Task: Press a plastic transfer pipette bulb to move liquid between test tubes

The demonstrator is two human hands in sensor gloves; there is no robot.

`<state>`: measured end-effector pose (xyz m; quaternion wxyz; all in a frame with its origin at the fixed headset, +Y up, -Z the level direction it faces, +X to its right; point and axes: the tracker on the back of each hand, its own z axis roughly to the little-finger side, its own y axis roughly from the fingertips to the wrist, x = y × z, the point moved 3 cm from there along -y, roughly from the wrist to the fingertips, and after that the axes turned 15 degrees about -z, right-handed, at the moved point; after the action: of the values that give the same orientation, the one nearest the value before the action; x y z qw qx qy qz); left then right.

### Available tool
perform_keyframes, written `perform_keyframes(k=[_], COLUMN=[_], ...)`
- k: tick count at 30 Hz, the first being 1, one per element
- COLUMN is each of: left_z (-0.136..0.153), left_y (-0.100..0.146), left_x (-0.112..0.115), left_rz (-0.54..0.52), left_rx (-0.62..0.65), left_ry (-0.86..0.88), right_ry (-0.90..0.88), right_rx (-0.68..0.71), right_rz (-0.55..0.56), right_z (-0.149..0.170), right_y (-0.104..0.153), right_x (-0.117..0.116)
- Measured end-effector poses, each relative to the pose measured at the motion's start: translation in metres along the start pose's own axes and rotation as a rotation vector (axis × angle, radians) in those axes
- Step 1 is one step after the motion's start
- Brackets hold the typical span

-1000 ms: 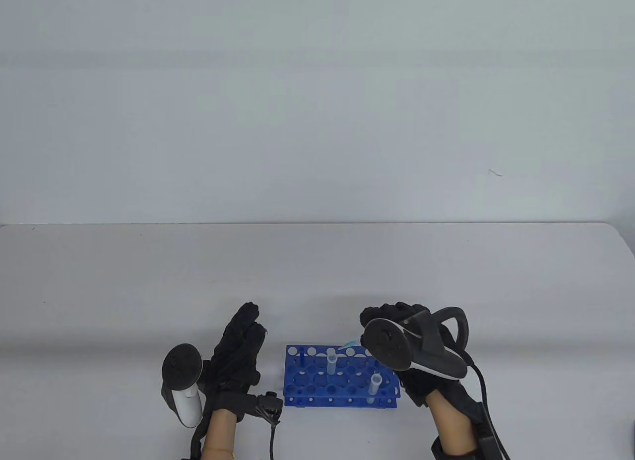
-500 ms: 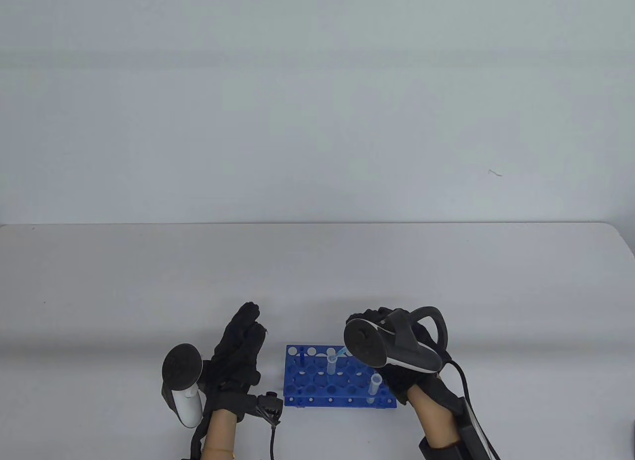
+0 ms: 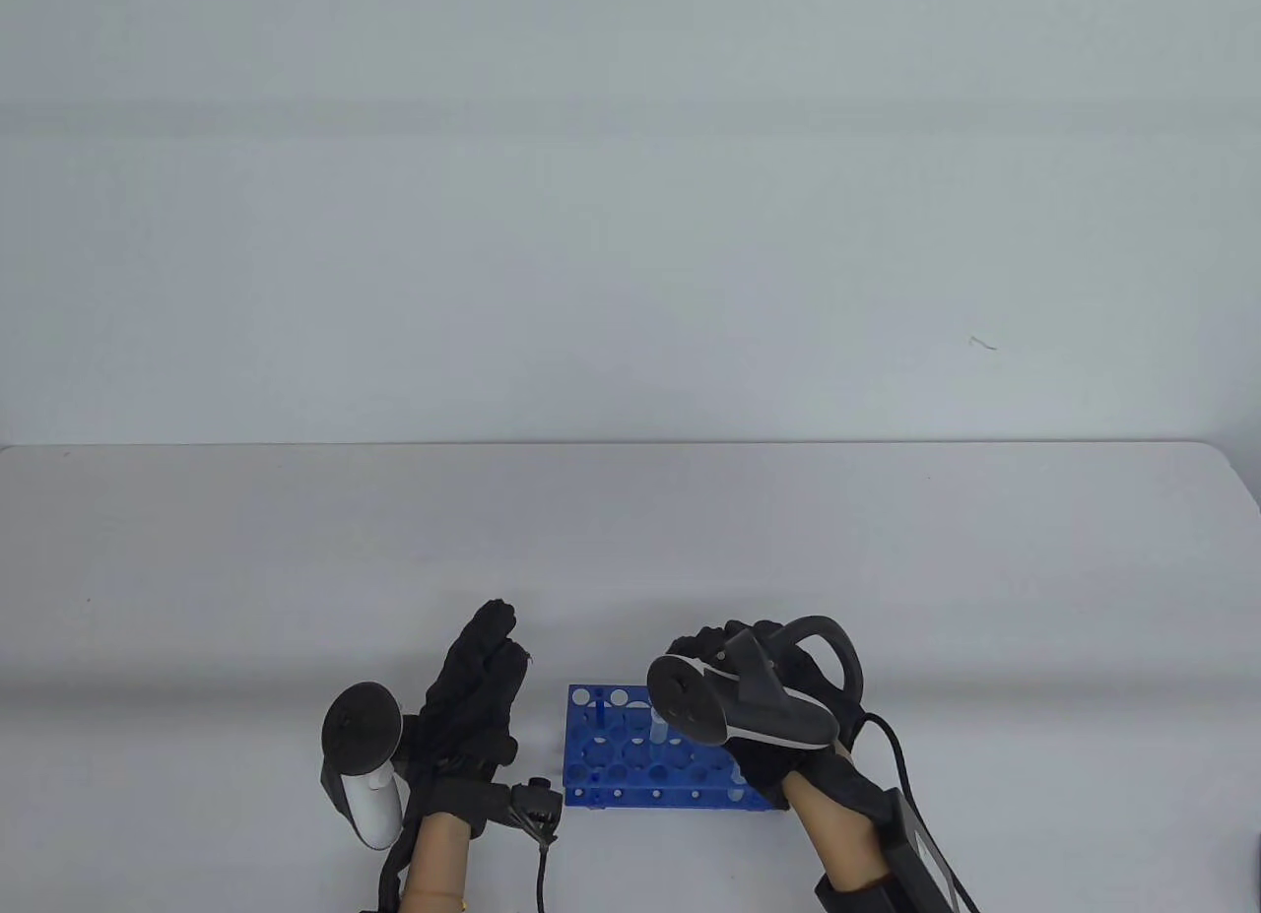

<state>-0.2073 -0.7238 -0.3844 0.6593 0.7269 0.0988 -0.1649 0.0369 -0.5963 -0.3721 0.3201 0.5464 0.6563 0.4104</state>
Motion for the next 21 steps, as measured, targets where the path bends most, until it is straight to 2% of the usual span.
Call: perform_keyframes(k=[15,21], left_z=[0.0,-0.0001], left_y=[0.0002,0.0002], left_x=[0.0,0.0001], left_rz=[0.0,0.002], left_rx=[0.001,0.003], left_ry=[0.0,-0.003], right_ry=[0.099,0.105], right_rx=[-0.001,0.0], right_rz=[0.108,0.105], right_z=[-0.0088,-0.0092], right_y=[-0.0022,-0.0016], right_x=[-0.0039,-0.0035])
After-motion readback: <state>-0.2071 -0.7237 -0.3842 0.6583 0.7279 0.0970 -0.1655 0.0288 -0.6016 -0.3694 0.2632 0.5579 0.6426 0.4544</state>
